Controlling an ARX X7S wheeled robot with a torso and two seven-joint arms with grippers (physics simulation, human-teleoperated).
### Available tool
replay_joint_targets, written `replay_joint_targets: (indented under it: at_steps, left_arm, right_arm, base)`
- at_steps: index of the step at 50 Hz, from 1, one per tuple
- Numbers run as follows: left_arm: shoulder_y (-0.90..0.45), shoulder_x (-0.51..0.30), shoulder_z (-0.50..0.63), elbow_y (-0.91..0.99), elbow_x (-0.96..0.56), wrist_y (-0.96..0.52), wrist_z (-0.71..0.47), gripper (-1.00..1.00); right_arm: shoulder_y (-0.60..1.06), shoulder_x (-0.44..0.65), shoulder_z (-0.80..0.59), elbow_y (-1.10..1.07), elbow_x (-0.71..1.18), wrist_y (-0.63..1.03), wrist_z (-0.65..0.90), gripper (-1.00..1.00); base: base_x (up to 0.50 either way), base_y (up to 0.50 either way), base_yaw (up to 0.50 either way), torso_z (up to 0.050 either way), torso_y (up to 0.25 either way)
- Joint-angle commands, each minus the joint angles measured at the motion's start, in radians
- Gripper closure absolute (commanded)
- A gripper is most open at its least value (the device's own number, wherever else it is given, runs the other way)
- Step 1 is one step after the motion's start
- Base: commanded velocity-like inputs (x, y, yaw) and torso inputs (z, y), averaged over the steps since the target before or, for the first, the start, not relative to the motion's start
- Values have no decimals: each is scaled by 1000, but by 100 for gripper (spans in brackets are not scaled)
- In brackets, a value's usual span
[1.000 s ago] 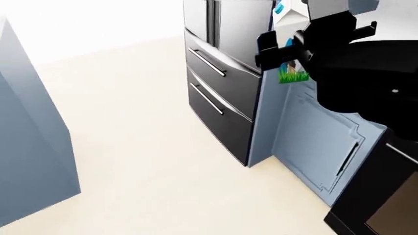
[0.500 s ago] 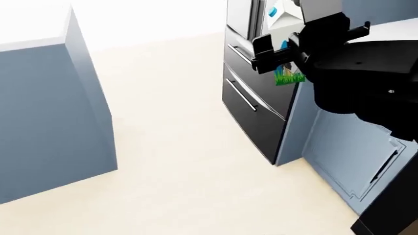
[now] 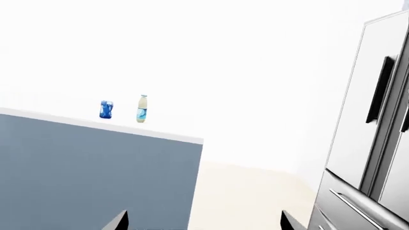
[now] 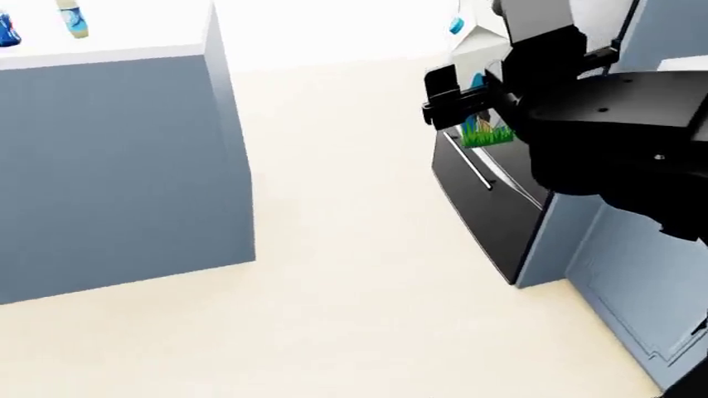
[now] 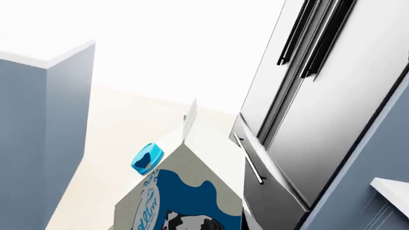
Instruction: Move the drinks to the dining counter.
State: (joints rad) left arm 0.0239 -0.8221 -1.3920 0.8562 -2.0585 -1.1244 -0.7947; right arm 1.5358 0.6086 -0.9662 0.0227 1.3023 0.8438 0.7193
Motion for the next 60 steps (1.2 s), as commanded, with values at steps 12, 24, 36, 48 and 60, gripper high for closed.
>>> replay_joint_targets:
  at_steps: [12, 24, 36, 48, 60]
  left_arm:
    - [-1, 9, 10, 2, 14, -6, 12, -100]
    - [-2, 14, 19, 4, 24, -8, 14, -100]
    - [-5, 22, 31, 7, 37, -11, 19, -100]
    - [-5, 27, 32, 6, 46, -15, 27, -100]
    - [-8, 34, 41, 9, 58, -18, 33, -100]
  right_arm:
    - [9, 2, 5, -7, -25, 21, 2, 100]
    - [-2, 5, 11, -6, -12, 19, 8, 100]
    - [-18, 19, 31, -29, -22, -29, -15, 100]
    - [-24, 18, 24, -23, -42, -40, -21, 100]
    - [-11, 9, 3, -12, -72, -27, -18, 100]
  base:
    - [-19, -96, 500, 0, 0]
    - [0, -2, 490, 0, 0]
    - [1, 96, 217, 1, 0]
    - [15, 337, 0, 0, 0]
    - [14, 342, 111, 0, 2]
